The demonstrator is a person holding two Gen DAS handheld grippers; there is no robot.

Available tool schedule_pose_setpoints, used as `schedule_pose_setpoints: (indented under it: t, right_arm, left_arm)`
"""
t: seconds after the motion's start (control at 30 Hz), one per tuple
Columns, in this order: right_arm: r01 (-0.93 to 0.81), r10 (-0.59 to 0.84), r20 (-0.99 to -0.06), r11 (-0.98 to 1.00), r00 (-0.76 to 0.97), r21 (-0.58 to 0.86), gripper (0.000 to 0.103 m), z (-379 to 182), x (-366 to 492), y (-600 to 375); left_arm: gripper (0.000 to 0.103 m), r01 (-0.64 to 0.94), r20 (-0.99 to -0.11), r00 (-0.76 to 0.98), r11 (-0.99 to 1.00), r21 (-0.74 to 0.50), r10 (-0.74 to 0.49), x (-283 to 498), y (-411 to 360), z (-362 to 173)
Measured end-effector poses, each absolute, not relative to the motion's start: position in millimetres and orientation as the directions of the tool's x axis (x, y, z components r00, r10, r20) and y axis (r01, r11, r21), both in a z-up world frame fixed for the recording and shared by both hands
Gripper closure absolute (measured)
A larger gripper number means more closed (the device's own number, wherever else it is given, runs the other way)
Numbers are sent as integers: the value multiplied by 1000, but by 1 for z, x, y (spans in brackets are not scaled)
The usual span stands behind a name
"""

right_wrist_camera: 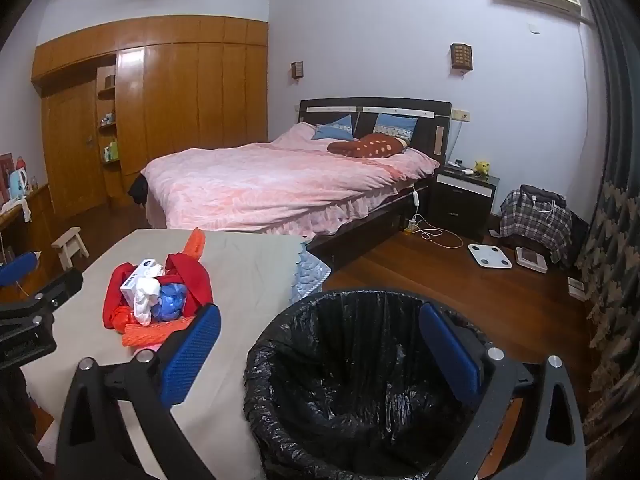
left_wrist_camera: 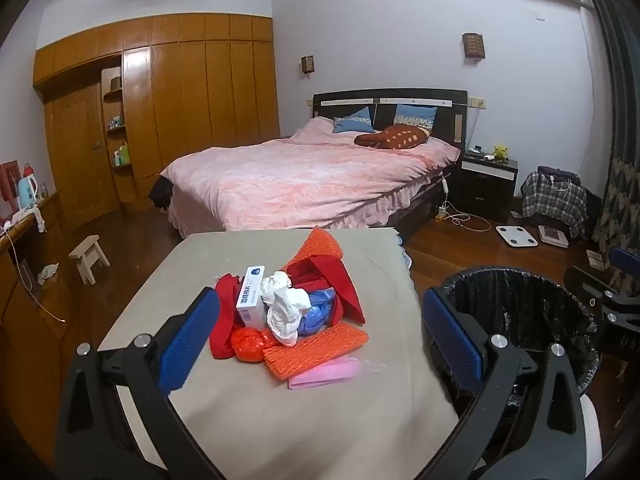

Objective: Collect trash

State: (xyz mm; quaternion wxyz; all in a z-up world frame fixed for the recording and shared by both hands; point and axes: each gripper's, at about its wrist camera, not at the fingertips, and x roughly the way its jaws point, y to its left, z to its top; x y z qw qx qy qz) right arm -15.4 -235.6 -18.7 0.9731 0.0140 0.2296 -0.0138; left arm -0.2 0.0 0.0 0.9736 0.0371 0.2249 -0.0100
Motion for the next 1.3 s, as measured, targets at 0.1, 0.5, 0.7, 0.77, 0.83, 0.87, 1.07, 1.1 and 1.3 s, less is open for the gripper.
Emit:
schedule_pose_setpoints:
  t: [0.1,0.5,0.7,0.77,0.83,0.87,1.07,1.1,1.3]
  right_arm:
    - [36,-26,-447,999,894,12,6,-19,-15,-235]
    - [35,-24,-443,999,896,17,6,-19,-15,-235]
    - [34,-22,-443,999,896,20,6,-19,-15,-236]
    - [34,-21,-443,999,896,21,6,-19,-14,-236]
    - [33,-20,-443,999,896,20,6,-19,-14,-236]
    - [33,-20,-443,999,896,21,6,-19,-14,-236]
    - [34,-21,-442,999,897,21,6,-18,-14,-236]
    - [34,-21,-442,999,897,21,6,-18,-14,-236]
    - [33,-20,-443,999,896,22,6,-18,-14,-236]
  left_arm:
    - [5,37,-437,900,997,64,-5,0,0,0]
    - [5,37,-435,900,997,71,-2,0,0,0]
    - [5,37,-434,901,997,71,-2,-1,-2,2]
    - [5,37,-433,901,997,73,-1,-1,-2,1]
    - [5,37,-434,901,997,74,-2,-1,-2,1]
    - [5,37,-434,901,997,73,-2,-1,-3,1]
    - [5,36,-432,902,997,75,0,-2,-3,2]
    - [5,37,-432,902,996,75,-1,-2,-3,1]
    - [5,38,-434,901,996,76,-1,-1,-3,2]
